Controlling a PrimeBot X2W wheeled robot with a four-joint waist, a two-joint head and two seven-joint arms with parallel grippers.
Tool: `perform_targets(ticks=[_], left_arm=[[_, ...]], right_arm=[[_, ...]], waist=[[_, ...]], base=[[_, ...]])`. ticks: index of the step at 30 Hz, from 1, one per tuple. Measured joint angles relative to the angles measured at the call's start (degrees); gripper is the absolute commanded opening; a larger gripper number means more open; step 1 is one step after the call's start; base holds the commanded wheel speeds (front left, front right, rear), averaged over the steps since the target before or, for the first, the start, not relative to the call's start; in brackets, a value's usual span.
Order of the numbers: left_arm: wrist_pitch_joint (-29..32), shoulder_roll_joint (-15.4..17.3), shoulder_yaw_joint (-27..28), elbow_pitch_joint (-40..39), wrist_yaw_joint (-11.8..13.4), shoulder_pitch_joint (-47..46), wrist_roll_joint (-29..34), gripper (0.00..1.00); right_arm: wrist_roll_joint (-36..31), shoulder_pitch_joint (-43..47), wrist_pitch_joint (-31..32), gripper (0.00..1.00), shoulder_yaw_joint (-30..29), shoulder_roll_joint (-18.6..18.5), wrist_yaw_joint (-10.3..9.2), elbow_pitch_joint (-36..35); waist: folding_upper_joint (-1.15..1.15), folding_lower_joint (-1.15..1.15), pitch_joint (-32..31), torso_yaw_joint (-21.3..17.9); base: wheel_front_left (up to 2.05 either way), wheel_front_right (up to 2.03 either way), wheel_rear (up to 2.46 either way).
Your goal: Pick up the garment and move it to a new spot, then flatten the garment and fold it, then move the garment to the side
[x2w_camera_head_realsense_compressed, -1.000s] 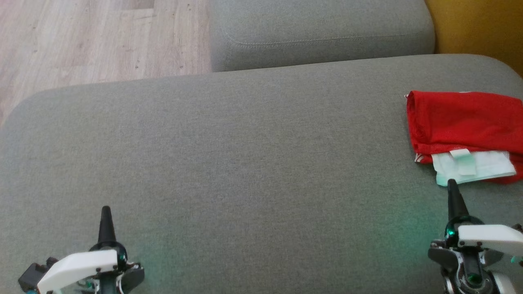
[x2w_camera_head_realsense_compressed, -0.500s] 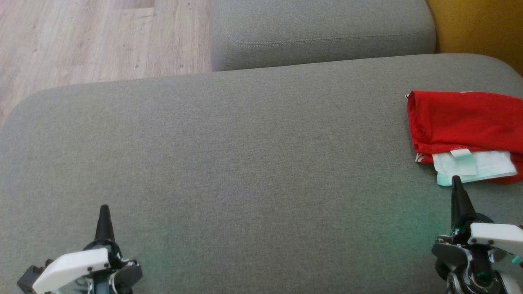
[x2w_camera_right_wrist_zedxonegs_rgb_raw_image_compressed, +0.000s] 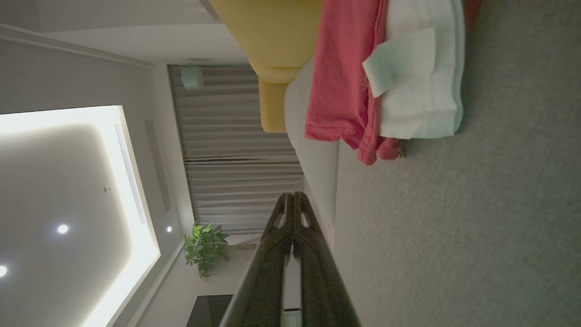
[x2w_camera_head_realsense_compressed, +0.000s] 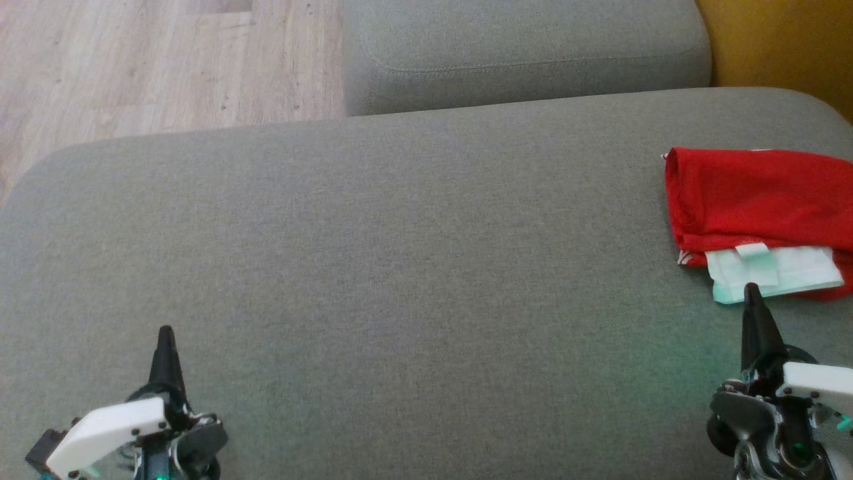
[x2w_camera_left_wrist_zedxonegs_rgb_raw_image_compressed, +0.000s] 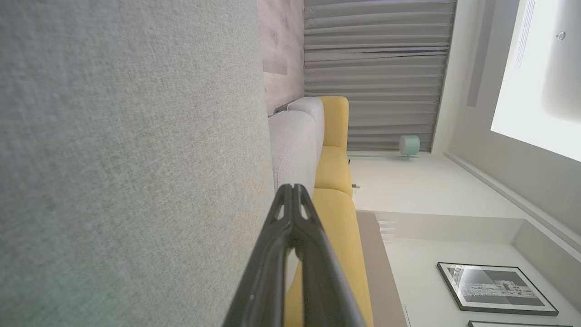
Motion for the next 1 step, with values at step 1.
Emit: perform_targets(ticks=[1], left_arm=[[0.00, 0.00, 0.01, 0.00, -0.01, 0.00, 0.00, 0.00]], right_arm=[[0.00, 0.00, 0.00, 0.00, 0.00, 0.00, 0.00, 0.00]], waist=[[0.00, 0.00, 0.00, 0.00]], base=[[0.00, 0.00, 0.00]])
